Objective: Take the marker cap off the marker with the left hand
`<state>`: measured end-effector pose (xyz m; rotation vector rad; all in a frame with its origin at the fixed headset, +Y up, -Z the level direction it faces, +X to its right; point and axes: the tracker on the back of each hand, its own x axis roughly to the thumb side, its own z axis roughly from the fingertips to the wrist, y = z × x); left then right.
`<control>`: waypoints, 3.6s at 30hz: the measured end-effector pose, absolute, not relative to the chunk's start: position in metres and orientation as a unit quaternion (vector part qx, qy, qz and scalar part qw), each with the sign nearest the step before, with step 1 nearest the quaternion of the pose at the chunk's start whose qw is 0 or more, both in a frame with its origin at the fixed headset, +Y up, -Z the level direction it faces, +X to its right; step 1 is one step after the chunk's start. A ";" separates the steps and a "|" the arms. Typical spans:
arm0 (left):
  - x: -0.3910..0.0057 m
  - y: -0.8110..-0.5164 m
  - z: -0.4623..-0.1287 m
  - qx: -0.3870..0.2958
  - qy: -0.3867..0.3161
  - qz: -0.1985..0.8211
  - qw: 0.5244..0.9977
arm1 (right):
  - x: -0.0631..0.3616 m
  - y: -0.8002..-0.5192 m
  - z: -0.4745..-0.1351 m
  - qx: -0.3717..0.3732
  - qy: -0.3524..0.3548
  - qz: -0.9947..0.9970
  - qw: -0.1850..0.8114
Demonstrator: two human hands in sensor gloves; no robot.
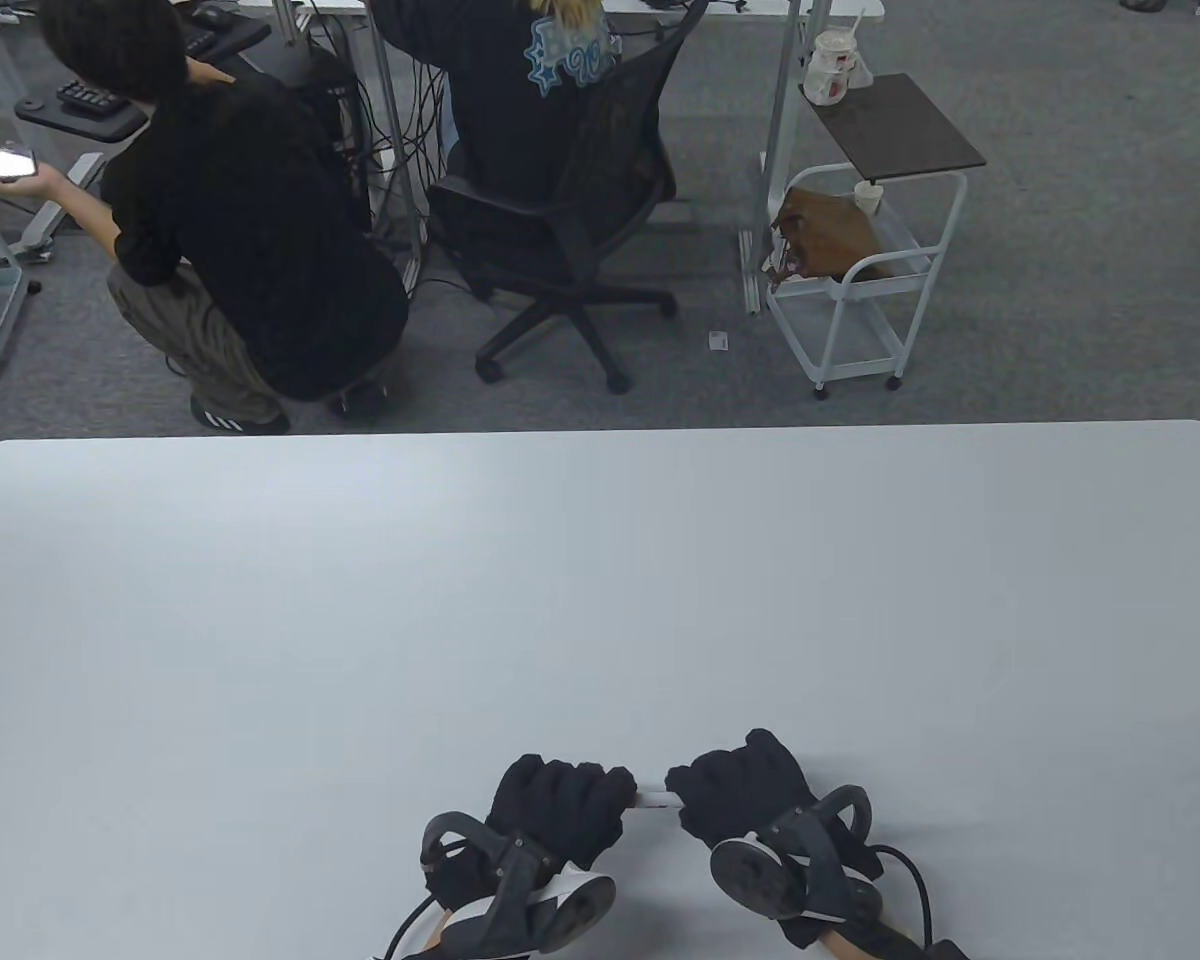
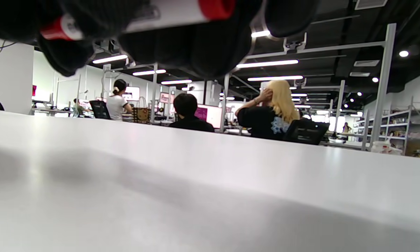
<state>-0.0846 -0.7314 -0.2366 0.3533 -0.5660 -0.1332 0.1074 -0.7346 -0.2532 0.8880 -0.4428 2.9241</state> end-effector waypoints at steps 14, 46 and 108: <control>-0.106 -0.724 -0.245 0.251 -0.234 -0.123 0.931 | 0.125 -0.724 -0.262 0.256 -0.158 0.954 0.020; -0.141 -0.729 -0.262 0.140 -0.185 -0.063 0.971 | 0.129 -0.761 -0.286 0.201 0.021 0.973 -0.110; -0.167 -0.727 -0.269 0.043 -0.207 0.105 0.972 | 0.173 -0.737 -0.290 0.183 0.053 0.980 0.061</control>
